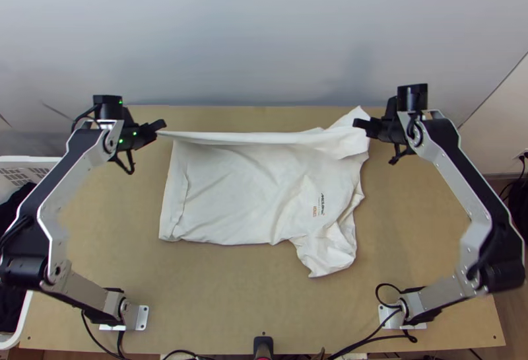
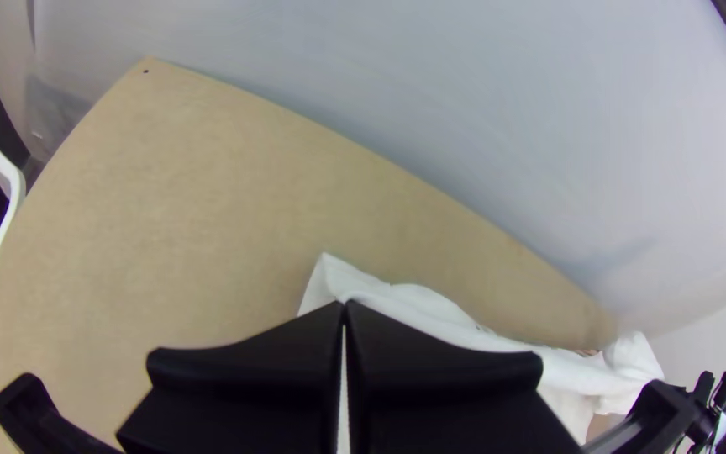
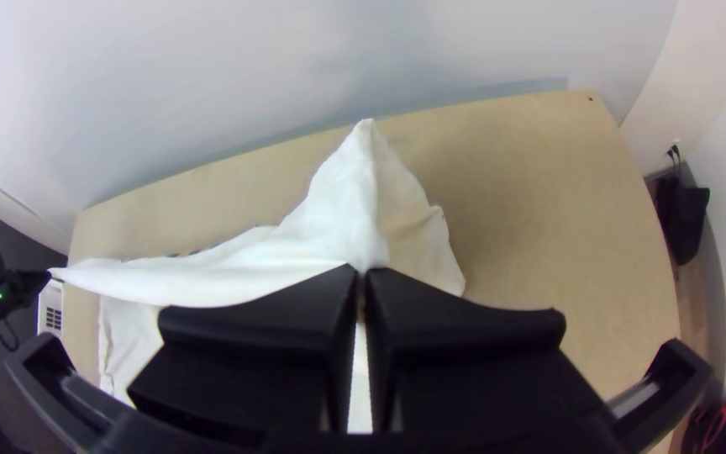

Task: Fold the t-shirt

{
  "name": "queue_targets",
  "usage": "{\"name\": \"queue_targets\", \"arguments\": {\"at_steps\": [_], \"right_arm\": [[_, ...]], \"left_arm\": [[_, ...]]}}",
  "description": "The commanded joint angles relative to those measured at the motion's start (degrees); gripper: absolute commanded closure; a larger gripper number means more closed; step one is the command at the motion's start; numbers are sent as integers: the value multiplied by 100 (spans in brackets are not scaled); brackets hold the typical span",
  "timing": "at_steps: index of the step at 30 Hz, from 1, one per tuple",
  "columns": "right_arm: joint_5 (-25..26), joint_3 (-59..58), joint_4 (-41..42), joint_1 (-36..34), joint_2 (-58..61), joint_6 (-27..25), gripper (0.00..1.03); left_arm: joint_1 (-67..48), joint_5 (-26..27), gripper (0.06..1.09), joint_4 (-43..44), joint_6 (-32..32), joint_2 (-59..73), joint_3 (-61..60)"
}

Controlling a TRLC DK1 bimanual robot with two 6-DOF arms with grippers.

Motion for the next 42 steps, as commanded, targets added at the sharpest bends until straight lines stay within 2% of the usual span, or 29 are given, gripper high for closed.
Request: {"name": "queue_targets", "arguments": {"at_steps": [1, 10, 21, 24, 36, 37, 38, 40, 41, 42], "right_arm": [[-161, -638, -7, 7, -672, 57, 100], [-372, -1210, -218, 7, -1050, 66, 100], [-460, -2150, -218, -2, -1349, 48, 100], [-776, -2317, -218, -2, -1375, 75, 100], [-1181, -2625, -165, -151, -1674, 162, 100], [-1190, -2616, -165, -160, -1692, 189, 95], [-1207, -2607, -165, -177, -1709, 242, 81], [-1374, -2607, -165, -248, -1780, 321, 56], [-1480, -2607, -165, -274, -1788, 365, 43], [-1524, -2607, -200, -309, -1806, 496, 25]], "left_arm": [[208, 126, 105, -13, 97, -549, -617], [112, 380, 105, -101, 193, -1094, -1285], [68, 380, 105, -49, 246, -1472, -2023], [59, 380, 105, -22, 246, -1489, -2199], [-38, 372, 104, 329, 185, -1762, -2814], [-38, 372, 103, 338, 141, -1762, -2806], [-29, 372, 92, 338, 70, -1762, -2788], [-29, 380, 60, 233, -26, -1779, -2727], [-38, 380, 52, 145, -35, -1788, -2674], [-47, 389, 45, 48, -35, -1806, -2621]]}}
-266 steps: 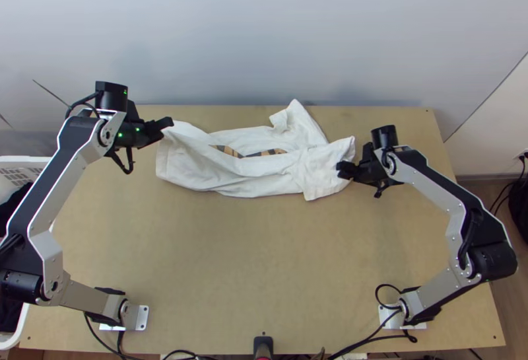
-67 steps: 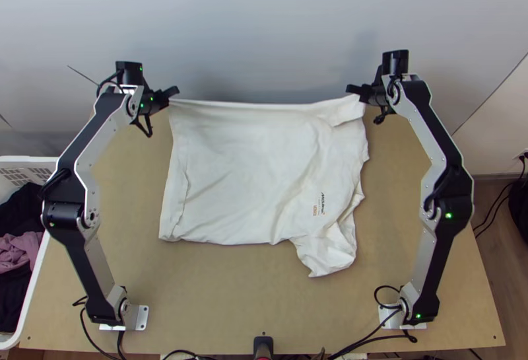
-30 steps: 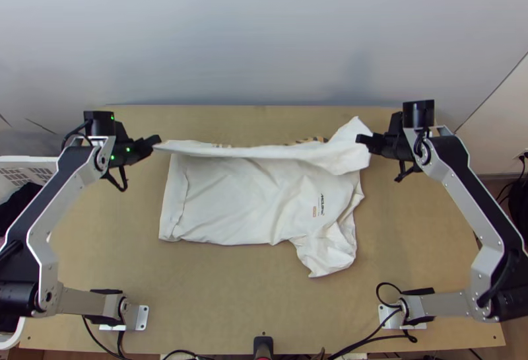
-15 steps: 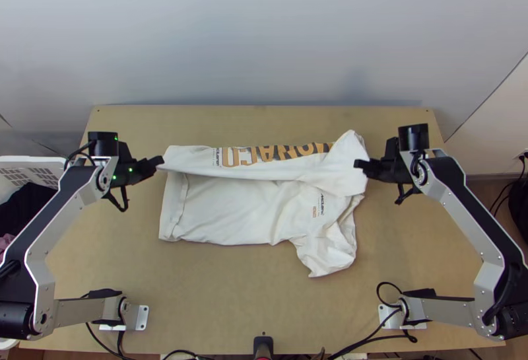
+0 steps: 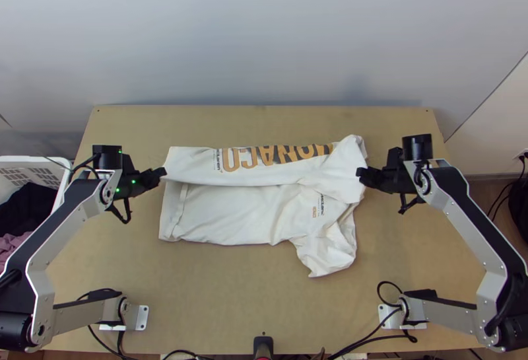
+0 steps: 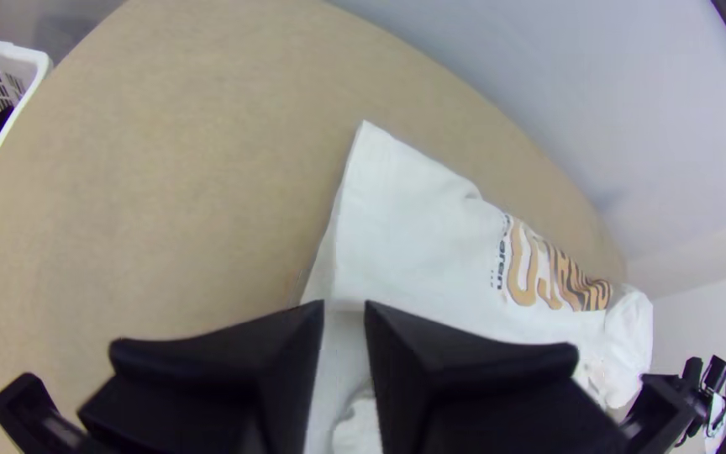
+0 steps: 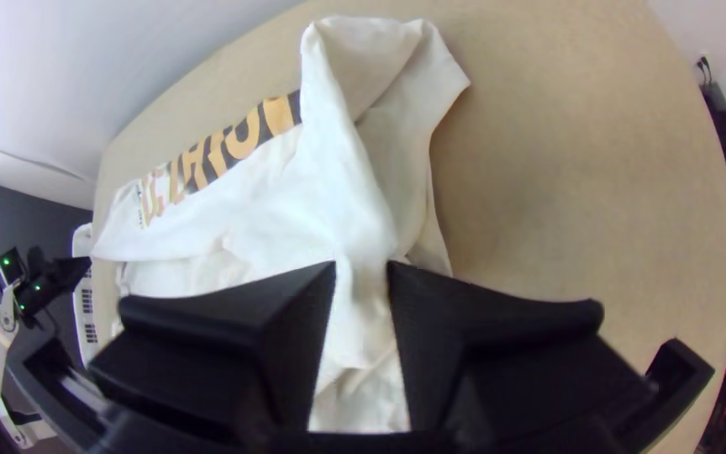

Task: Fold the t-shirt

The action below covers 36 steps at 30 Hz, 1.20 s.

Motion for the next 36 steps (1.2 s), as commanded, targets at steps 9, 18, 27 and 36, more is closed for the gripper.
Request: {"name": "queue_targets", "arguments": {"at_steps": [9, 18, 27, 36], "right_arm": [[-603, 18, -225, -378, -602, 535, 4], [-638, 317, -981, -185, -1270, 658, 4], [-629, 264, -1148, -71, -1630, 658, 4], [-576, 168, -1166, 158, -1692, 649, 4]], "left_arm": [[-251, 240, 22, -1218, -151, -806, 395], [-691, 319, 22, -2185, 447, -1782, -18], [-1200, -217, 22, -2080, 675, -2125, -1029], [-1341, -507, 23, -1500, 684, -1966, -1521]]}}
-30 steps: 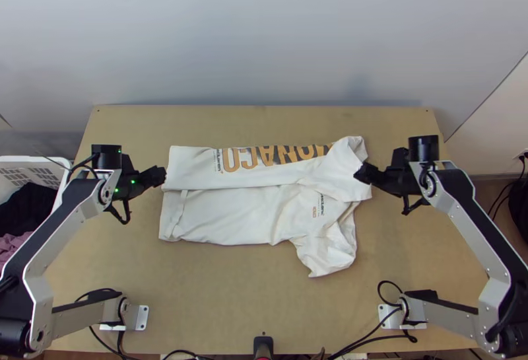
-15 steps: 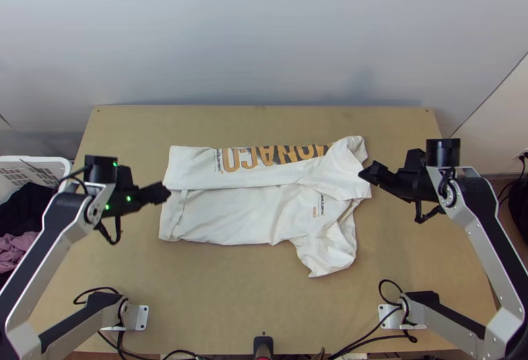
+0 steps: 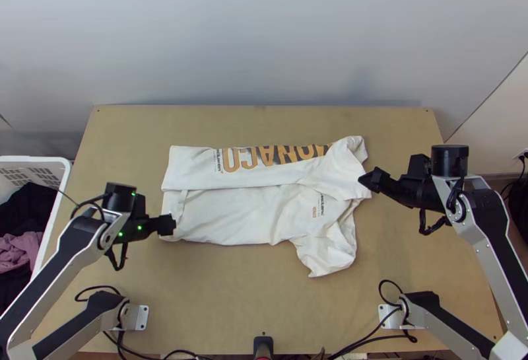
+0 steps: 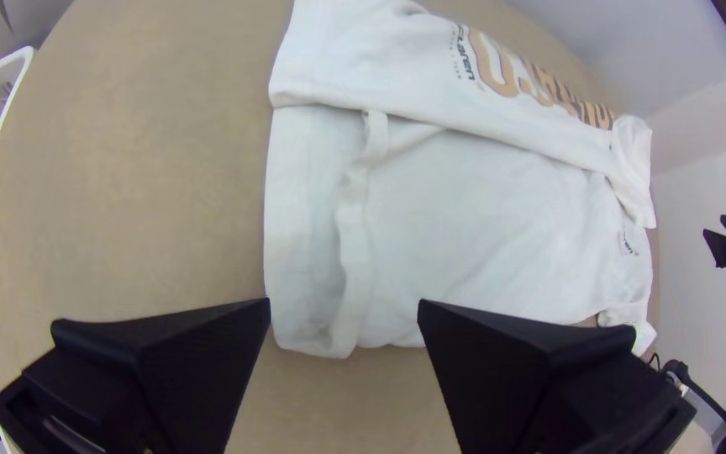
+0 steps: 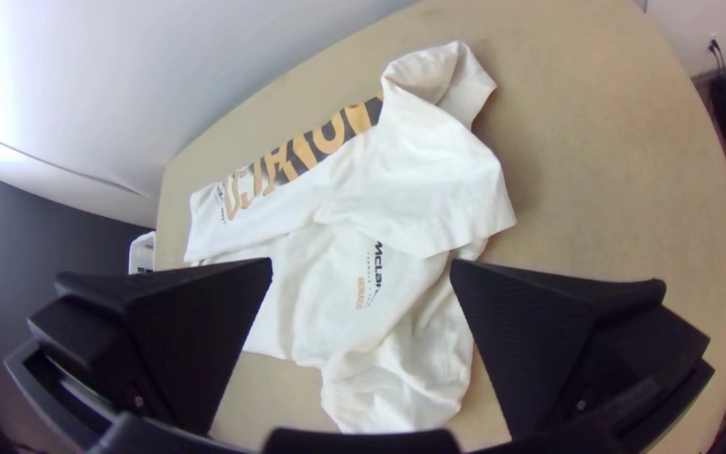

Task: Fold the t-shirt

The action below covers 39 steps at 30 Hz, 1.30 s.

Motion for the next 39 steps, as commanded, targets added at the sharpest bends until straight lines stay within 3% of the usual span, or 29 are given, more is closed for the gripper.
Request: {"name": "queue_targets", "arguments": {"at_steps": [1, 7, 8, 13, 18, 32, 39], "right_arm": [[29, -44, -49, 121, -72, 0, 4], [82, -141, -84, 121, -54, -35, 4], [91, -150, -75, 121, -54, -53, 4], [99, -238, -75, 138, -37, -114, 4], [135, -405, -111, 288, -28, -176, 5], [-15, -80, -2044, 1105, 473, -896, 5], [-463, -264, -2844, 1351, 666, -1230, 5]], "left_arm": [[-126, -230, 23, 400, 17, 104, -400], [-240, -221, 23, 479, -167, 403, -391], [-249, -221, 28, 488, -185, 464, -391], [-319, -221, 57, 699, -317, 499, -400], [-337, -221, 105, 831, -317, 534, -435], [788, -230, 105, 541, 52, 77, -119], [1052, -230, 105, 435, 202, -125, -374]]}}
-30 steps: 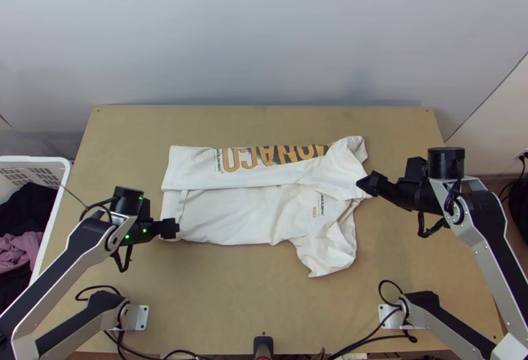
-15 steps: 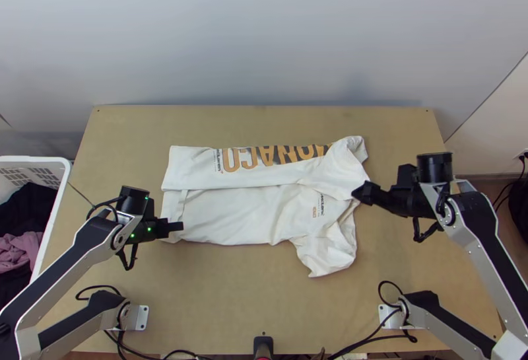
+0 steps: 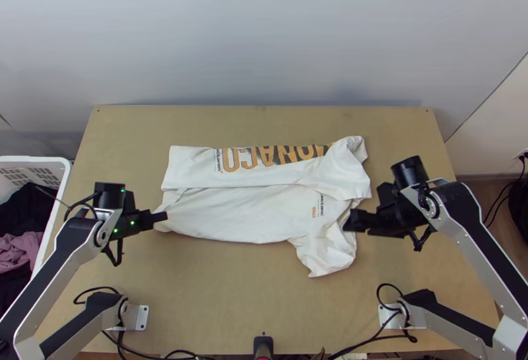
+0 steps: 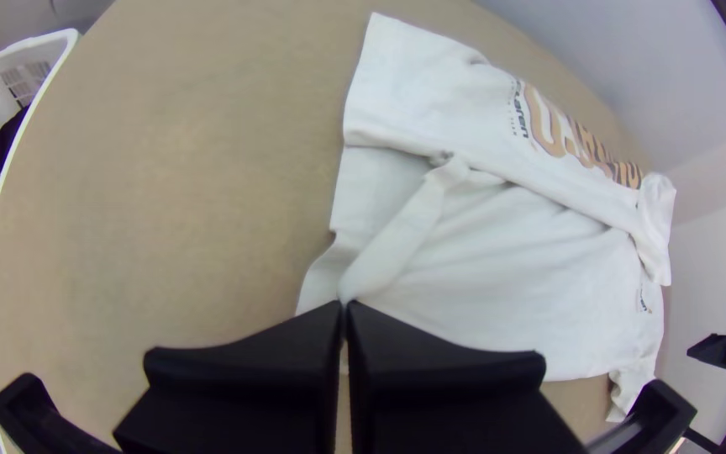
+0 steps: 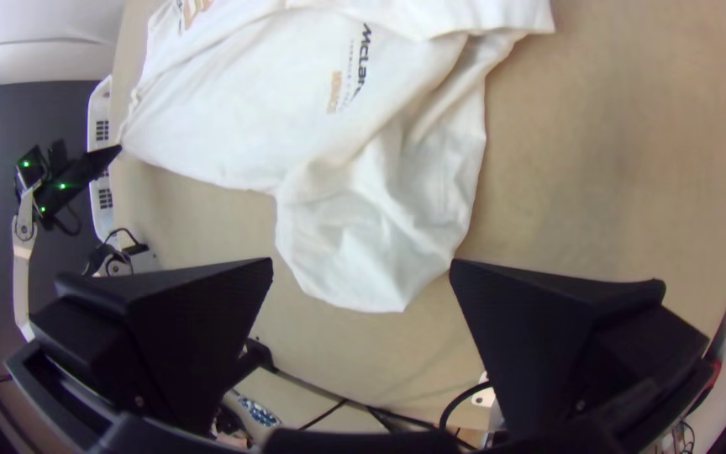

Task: Fold the t-shirt

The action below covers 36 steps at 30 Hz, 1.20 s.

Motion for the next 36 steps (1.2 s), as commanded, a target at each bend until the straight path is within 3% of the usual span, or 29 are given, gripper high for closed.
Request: {"name": "queue_targets", "arguments": {"at_steps": [1, 18, 26, 32, 34, 36], "right_arm": [[-293, -201, -836, 432, 196, -367, 5], [-293, -456, -695, 1232, 1427, -552, 5], [-205, -693, -247, 1363, 1488, -569, 15], [-46, -711, -18, 1486, 1488, -569, 17], [-11, -764, 157, 1486, 1453, -569, 29], [-11, -772, 228, 1478, 1418, -569, 34]], "left_arm": [[300, -5, 105, -118, 147, -236, -184], [221, 4, 105, -109, 94, -245, -113], [212, 4, 105, -83, 68, -192, -61], [186, 4, 105, -65, 15, -105, 27], [168, 4, 105, -65, -2, -87, 36], [133, -5, 105, -65, -2, -69, 54]]}}
